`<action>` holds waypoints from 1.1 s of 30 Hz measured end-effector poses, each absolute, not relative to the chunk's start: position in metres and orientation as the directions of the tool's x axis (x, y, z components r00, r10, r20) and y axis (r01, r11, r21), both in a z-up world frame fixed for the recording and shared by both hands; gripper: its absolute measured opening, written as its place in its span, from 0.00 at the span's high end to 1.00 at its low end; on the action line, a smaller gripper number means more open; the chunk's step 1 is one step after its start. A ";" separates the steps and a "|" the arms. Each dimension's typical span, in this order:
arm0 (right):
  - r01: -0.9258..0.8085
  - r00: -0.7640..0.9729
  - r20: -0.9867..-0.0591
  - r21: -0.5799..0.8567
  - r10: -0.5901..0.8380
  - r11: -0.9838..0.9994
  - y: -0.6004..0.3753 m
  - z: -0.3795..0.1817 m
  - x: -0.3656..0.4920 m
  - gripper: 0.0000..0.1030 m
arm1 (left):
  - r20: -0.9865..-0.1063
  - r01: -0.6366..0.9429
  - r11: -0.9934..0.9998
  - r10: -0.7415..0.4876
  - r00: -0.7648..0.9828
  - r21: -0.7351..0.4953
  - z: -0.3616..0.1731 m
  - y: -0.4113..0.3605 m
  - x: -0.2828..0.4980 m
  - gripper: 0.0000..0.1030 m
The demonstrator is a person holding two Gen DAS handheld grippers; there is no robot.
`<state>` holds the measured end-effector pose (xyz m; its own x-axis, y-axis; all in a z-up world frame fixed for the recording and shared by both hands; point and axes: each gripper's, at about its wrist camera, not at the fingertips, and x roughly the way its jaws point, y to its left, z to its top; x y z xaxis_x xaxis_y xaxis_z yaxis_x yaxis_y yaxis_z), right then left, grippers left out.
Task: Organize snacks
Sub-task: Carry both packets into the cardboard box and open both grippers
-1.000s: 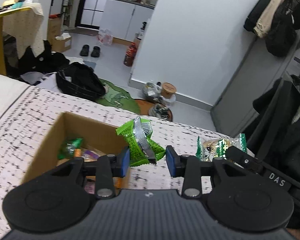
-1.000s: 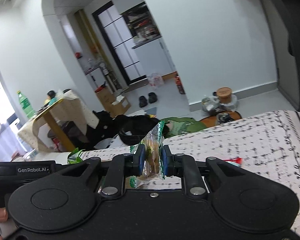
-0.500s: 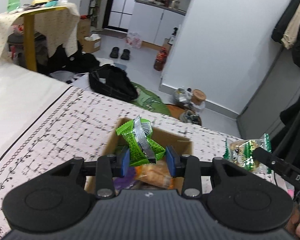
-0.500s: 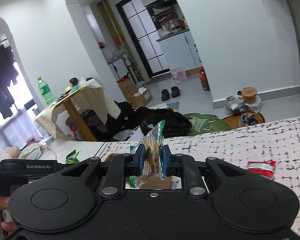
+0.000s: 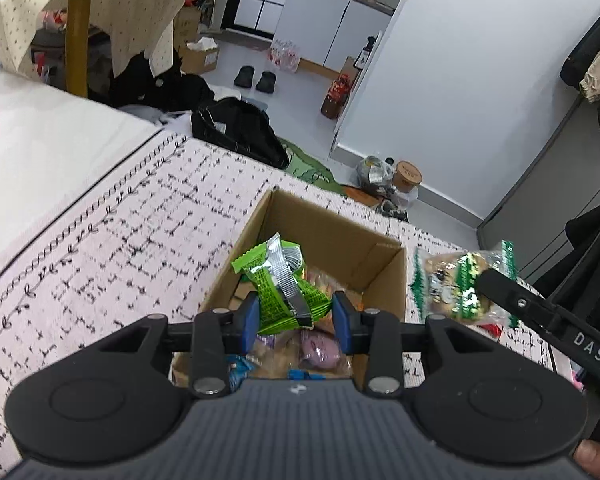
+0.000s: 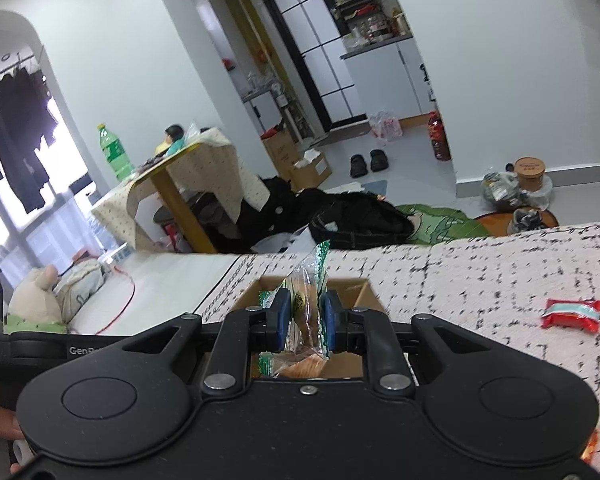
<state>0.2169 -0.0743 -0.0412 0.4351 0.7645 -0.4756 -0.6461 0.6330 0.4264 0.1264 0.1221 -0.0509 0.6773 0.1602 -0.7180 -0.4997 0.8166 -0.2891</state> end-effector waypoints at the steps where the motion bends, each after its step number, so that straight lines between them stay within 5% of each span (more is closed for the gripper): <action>1: -0.649 0.428 -0.480 0.426 0.766 0.630 -0.072 -0.042 0.215 0.83 | -0.720 -0.499 0.817 0.158 0.675 -0.289 -0.053 0.122 0.125 0.64; 18: -0.641 0.391 -0.517 0.441 0.762 0.628 -0.060 -0.051 0.207 0.83 | -0.755 -0.551 0.785 0.171 0.633 -0.284 -0.057 0.134 0.123 0.44; 33: -0.649 0.307 -0.536 0.487 0.786 0.585 -0.050 -0.055 0.203 0.77 | -0.749 -0.568 0.777 0.200 0.631 -0.271 -0.053 0.141 0.117 0.41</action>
